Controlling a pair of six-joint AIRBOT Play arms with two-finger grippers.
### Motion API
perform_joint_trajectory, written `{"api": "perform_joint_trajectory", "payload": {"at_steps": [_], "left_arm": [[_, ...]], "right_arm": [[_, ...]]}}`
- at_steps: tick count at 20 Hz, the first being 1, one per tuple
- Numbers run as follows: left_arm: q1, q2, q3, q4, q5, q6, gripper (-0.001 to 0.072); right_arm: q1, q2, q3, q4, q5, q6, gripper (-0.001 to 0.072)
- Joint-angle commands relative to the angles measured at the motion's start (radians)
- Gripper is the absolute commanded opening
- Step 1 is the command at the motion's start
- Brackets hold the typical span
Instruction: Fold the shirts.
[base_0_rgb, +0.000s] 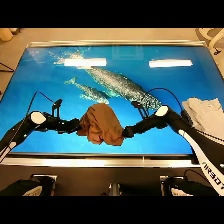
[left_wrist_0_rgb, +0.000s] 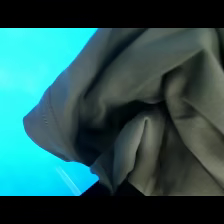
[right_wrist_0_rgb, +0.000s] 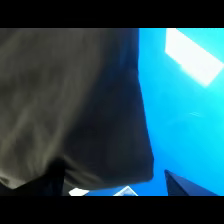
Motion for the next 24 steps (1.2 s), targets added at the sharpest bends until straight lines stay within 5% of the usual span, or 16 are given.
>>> {"api": "perform_joint_trajectory", "payload": {"at_steps": [1, 2, 4, 11, 17, 20, 24], "left_arm": [[0.0, 0.038, 0.001, -0.003, 0.0, 0.003, 0.0024], [0.0, 0.043, 0.001, -0.003, 0.0, 0.003, 0.0024], [0.0, 0.05, 0.001, -0.003, 0.0, 0.003, 0.0024], [0.0, 0.324, 0.344, 0.114, 0.075, 0.068, 0.0021], [0.0, 0.547, 0.886, 0.211, 0.333, 0.092, 0.0021], [0.0, 0.608, 0.942, 0.35, 0.33, 0.066, 0.0021], [0.0, 0.61, 0.941, 0.562, 0.321, -0.064, 0.0021]], "right_arm": [[0.049, -0.047, -0.002, 0.072, -0.051, -0.003, 0.0549], [0.058, -0.05, -0.002, 0.088, -0.05, -0.003, 0.0425], [0.06, -0.049, 0.002, 0.102, -0.04, -0.003, 0.0032], [-0.143, 0.246, 0.331, -0.037, 0.048, -0.091, 0.0023], [-0.218, 0.601, 0.852, -0.167, -0.134, -0.167, 0.0025], [-0.218, 0.733, 0.885, -0.349, -0.187, -0.068, 0.0025], [-0.218, 0.782, 0.885, -0.554, -0.002, 0.104, 0.0025]]}}
